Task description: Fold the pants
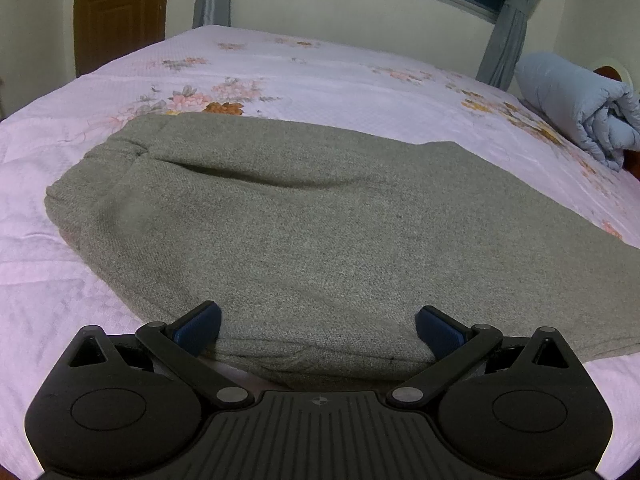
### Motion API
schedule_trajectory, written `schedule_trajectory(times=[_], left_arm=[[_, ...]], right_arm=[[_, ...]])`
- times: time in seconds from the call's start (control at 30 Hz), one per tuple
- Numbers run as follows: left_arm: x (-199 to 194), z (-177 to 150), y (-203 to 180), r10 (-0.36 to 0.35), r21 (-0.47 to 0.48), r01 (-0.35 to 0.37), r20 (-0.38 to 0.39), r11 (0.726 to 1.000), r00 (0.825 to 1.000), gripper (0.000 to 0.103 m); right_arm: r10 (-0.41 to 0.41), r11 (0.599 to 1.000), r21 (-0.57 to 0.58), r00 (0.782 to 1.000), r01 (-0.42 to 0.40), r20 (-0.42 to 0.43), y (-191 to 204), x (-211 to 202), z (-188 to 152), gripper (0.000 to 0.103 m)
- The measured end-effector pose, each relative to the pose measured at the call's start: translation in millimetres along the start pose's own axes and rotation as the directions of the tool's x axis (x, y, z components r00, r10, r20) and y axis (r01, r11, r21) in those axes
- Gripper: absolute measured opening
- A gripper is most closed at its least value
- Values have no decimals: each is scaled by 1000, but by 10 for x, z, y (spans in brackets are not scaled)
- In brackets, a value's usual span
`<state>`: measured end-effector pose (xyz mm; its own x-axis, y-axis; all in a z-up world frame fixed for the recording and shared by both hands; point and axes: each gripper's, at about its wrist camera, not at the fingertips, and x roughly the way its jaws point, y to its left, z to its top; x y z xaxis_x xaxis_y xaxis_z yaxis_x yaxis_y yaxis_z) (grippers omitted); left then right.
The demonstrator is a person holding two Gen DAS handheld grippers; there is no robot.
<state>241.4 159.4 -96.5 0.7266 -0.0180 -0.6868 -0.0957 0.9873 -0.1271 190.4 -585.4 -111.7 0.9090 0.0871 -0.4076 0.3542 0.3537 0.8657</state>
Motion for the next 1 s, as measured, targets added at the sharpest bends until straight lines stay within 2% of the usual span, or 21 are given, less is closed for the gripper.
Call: schedule_trajectory(times=[0.13, 0.2, 0.23, 0.27, 0.33, 0.47, 0.6, 0.63, 0.67, 0.73, 0.8, 0.9, 0.97, 1.0], left_arm=[[3, -2, -1, 2, 0, -2, 2, 1000, 1000, 103], [-3, 7, 5, -1, 0, 1, -4, 1000, 1000, 103], [-4, 13, 15, -5, 1, 5, -7, 1000, 1000, 103], [-4, 17, 22, -8, 1, 8, -8, 1000, 1000, 103], [1, 15, 22, -7, 4, 7, -7, 1000, 1000, 103], [1, 12, 8, 4, 4, -4, -6, 1000, 1000, 103], [2, 25, 7, 1, 3, -1, -13, 1000, 1000, 103], [4, 30, 8, 1, 2, -1, -14, 1000, 1000, 103], [3, 32, 7, 1, 2, -1, -15, 1000, 1000, 103], [3, 33, 4, 2, 1, -2, -15, 1000, 1000, 103], [-4, 27, 8, 3, -5, -3, -6, 1000, 1000, 103], [-21, -9, 41, -8, -19, 8, 19, 1000, 1000, 103], [-32, -12, 70, -20, -33, 21, 24, 999, 1000, 103], [-34, -13, 77, -24, -33, 24, 24, 999, 999, 103]], right_arm=[[-86, 995, 41, 996, 88, -35, -215, 34, -13, 0], [-57, 996, 73, 998, 60, -42, -297, 10, -16, 2], [-61, 995, 71, 998, 63, -24, -288, -47, -14, 16], [-60, 997, 54, 998, 60, 0, -270, -126, -6, 22], [-68, 997, 47, 997, 67, 20, -277, -210, 3, 30], [-43, 997, 69, 999, 42, 11, -353, -159, 57, 34], [-26, 998, 55, 1000, 25, 8, -337, 3, 80, 34], [-39, 998, 49, 999, 38, 8, -328, 37, 88, 28], [-58, 997, 41, 998, 58, 4, -302, 67, 97, 6], [-70, 997, -30, 998, 70, 1, -135, 95, 128, 4], [-21, 991, -132, 999, 25, 25, 144, 40, 169, 4], [72, 960, -274, 996, -57, 46, 558, -72, 231, 4], [93, 952, -296, 995, -75, 48, 606, -127, 244, 3], [71, 953, -298, 996, -54, 48, 533, -139, 249, 3]])
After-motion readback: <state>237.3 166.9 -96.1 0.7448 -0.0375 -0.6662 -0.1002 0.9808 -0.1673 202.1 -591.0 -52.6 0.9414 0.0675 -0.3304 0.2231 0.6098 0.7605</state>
